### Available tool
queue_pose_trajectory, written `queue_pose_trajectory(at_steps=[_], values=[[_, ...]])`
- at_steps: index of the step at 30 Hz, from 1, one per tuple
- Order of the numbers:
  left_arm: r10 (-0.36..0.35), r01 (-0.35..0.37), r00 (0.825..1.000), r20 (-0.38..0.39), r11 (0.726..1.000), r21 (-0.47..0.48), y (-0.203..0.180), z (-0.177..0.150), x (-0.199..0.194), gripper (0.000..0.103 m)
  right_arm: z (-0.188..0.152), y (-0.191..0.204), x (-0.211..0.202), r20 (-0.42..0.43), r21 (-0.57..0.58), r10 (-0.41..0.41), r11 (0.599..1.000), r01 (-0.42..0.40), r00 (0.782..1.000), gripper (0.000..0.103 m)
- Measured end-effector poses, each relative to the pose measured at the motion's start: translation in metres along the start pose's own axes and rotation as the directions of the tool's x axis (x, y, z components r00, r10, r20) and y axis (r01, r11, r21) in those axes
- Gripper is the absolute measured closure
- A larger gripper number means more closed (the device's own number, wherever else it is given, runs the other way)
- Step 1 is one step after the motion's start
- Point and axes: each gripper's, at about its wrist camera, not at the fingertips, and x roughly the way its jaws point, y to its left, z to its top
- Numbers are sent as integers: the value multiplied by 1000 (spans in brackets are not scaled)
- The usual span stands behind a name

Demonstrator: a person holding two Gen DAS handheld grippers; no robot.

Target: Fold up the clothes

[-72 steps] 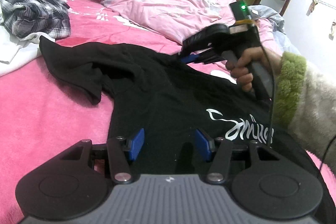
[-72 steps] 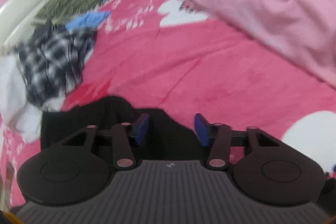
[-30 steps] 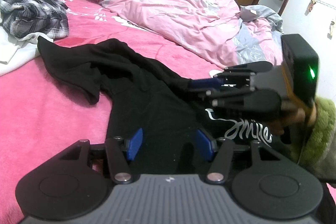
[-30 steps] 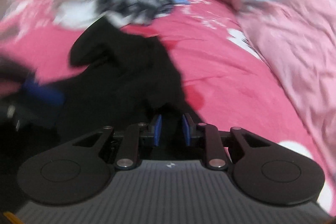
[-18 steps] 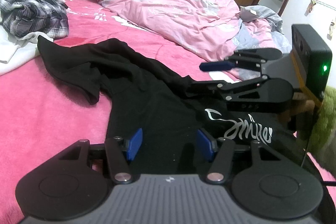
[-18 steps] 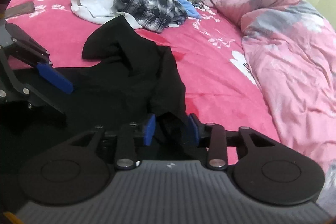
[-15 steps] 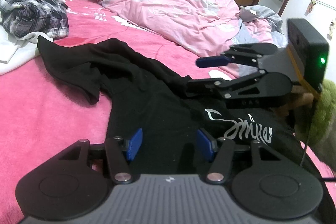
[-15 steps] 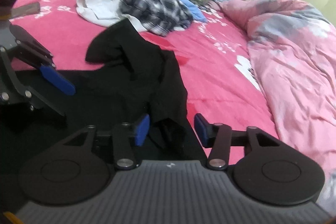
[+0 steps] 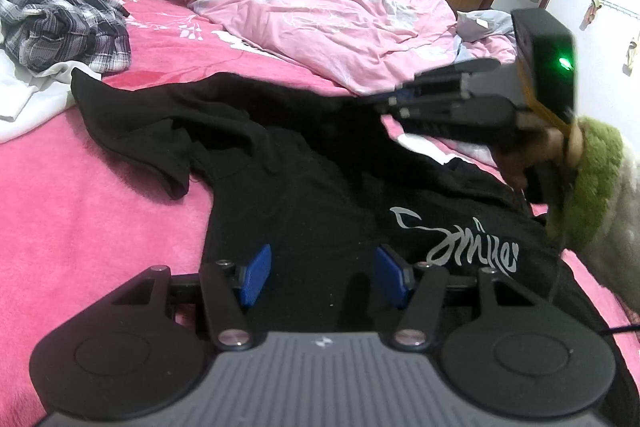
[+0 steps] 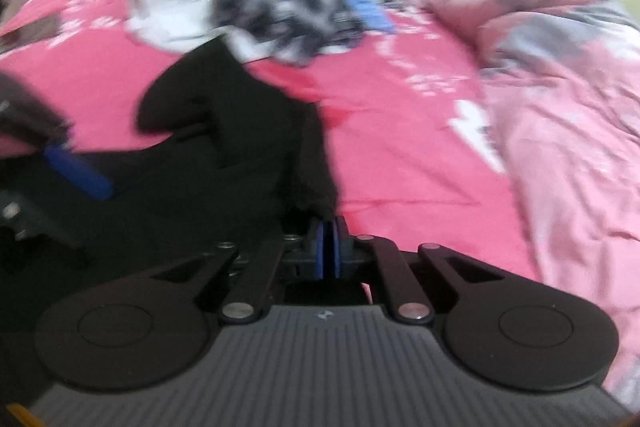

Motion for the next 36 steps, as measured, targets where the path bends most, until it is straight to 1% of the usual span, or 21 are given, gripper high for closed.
queue_pose_trajectory(at_steps=[1,4,7,14,17,19,21,22,24,27,29,31,33,36], values=[[0,0,1000,0,1000,1,0,0,0,44,1,-7,2,1,8,-43,999,43,999,100],[2,-2,1000,1,1000,4,0,0,0,44,2,-24,15,-20,18,-127,992,128,992,100],[3,-3,1000,1,1000,7,-1,-1,0,44,-1,-40,34,-45,33,-181,983,182,982,100],[10,-10,1000,2,1000,20,-3,-2,-1,44,-13,-60,74,-99,69,-229,969,236,968,102],[11,-11,1000,2,1000,20,-3,-2,0,44,-18,-67,88,-117,107,-235,963,248,965,102],[9,-9,1000,2,1000,19,-3,-2,-1,44,-20,-74,89,-111,160,-243,953,258,964,102],[9,-9,1000,2,1000,18,-2,-1,0,44,-19,-88,83,-113,249,-276,922,296,955,100],[9,-9,1000,2,1000,19,-2,-1,0,44,-19,-99,75,-110,315,-291,897,311,950,100],[10,-10,1000,2,1000,21,-3,-1,1,44,-24,-122,48,-69,449,-291,845,290,954,98],[11,-11,1000,2,1000,23,-3,-1,1,44,-35,-146,-5,-27,587,-308,765,265,951,95],[11,-11,1000,3,1000,23,-3,-1,0,43,-48,-152,-45,-15,649,-301,722,239,953,90],[10,-10,1000,8,1000,23,-3,-1,-1,43,-63,-149,-80,-25,684,-281,695,221,960,79],[18,-19,1000,21,999,30,-6,1,-5,41,-77,-142,-108,-40,706,-264,675,214,964,73],[42,-45,997,61,997,56,-18,8,-14,41,-102,-130,-137,-75,715,-252,661,228,965,68]])
